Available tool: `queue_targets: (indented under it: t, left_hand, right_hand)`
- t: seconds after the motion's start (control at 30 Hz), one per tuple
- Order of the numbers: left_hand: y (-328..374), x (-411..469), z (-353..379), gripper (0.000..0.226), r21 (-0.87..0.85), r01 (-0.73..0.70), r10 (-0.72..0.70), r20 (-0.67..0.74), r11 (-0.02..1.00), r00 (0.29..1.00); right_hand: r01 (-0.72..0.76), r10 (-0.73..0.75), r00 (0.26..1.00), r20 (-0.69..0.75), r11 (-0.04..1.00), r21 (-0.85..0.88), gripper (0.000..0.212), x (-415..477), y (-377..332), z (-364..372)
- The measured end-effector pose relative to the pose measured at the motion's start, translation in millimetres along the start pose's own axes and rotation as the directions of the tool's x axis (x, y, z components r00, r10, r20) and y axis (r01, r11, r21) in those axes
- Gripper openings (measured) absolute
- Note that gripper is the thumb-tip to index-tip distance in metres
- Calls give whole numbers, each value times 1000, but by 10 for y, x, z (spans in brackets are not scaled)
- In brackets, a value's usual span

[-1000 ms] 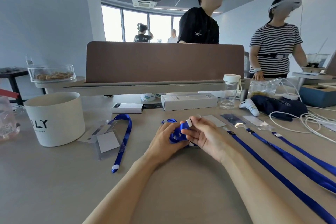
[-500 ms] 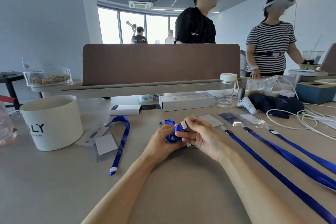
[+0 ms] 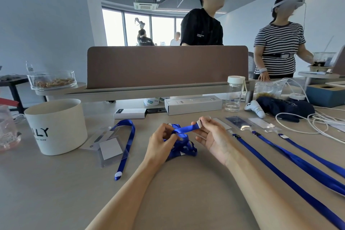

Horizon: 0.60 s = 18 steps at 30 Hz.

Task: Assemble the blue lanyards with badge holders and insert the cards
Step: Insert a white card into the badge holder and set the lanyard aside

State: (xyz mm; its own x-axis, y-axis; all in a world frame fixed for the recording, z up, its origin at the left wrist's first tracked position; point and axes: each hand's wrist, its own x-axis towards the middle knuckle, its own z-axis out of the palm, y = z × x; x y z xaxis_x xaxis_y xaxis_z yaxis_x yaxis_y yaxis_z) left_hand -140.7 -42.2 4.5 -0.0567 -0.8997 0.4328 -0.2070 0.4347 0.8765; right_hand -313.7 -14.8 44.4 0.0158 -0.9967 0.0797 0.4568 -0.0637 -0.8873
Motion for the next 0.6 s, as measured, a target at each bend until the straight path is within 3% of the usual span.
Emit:
queue_targets:
  t: [0.2,0.37,0.43,0.5,0.6]
  left_hand:
    - [-14,12,0,20,107,29,-24,-41,994,999]
    - [-43,33,-40,15,157,127,-98,-182,979,978]
    - [-63,47,-60,15,141,166,-129,-241,976,962]
    - [-79,54,-73,16,101,186,-151,-284,977,947]
    - [-85,59,-76,19,101,192,-156,-286,976,946]
  right_hand:
    - [40,-36,998,-49,996,83,21,39,7,-28]
    - [31,-12,958,-287,998,62,17,138,39,-84]
    - [34,-56,924,-379,997,-66,17,143,43,-112]
    - [52,-194,884,-425,945,-324,17,91,35,-121]
    - [117,-396,881,-259,713,-692,12,-6,72,-75]
